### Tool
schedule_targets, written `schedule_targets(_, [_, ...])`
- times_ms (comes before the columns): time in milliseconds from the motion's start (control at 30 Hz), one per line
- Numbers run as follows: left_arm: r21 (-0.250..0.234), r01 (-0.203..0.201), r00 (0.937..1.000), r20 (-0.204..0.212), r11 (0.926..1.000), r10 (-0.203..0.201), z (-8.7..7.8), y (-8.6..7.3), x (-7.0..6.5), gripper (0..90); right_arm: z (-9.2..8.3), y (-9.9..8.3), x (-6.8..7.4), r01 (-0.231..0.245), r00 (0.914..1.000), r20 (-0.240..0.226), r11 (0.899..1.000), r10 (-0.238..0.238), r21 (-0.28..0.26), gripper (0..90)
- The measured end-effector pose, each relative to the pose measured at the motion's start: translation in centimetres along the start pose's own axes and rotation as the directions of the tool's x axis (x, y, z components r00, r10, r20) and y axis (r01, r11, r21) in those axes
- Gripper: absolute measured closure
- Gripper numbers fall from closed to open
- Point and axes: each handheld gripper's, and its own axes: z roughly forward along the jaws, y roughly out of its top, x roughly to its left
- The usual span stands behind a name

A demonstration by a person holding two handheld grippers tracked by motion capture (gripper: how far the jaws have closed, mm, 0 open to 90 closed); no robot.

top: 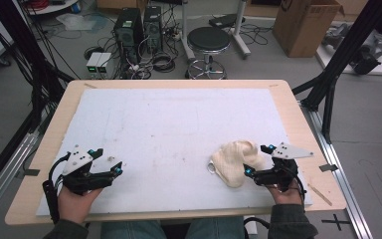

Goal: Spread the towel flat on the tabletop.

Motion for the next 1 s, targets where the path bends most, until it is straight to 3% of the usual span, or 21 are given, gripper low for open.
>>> schedule_targets(367, [0.008,-0.004,1.0000,0.004,1.0000,0.003,0.4,0.1,0.0,21.3,0.1,0.0,-0.1,0.002,1.0000,-0.002,1.000,-0.002,-0.001,5.7])
schedule_targets(633, [0.004,-0.011,0.9999,0.006,0.9999,0.011,0.2,0.0,0.0,21.3,-0.3,0.5,0.1,0.017,0.9998,0.004,0.999,-0.017,-0.034,5.7])
schedule_targets(1000, [0.002,-0.004,1.0000,0.009,1.0000,0.004,0.7,0.5,0.0,21.4,-0.3,3.4,-0.3,0.047,0.9989,-0.002,0.998,-0.047,-0.035,5.8])
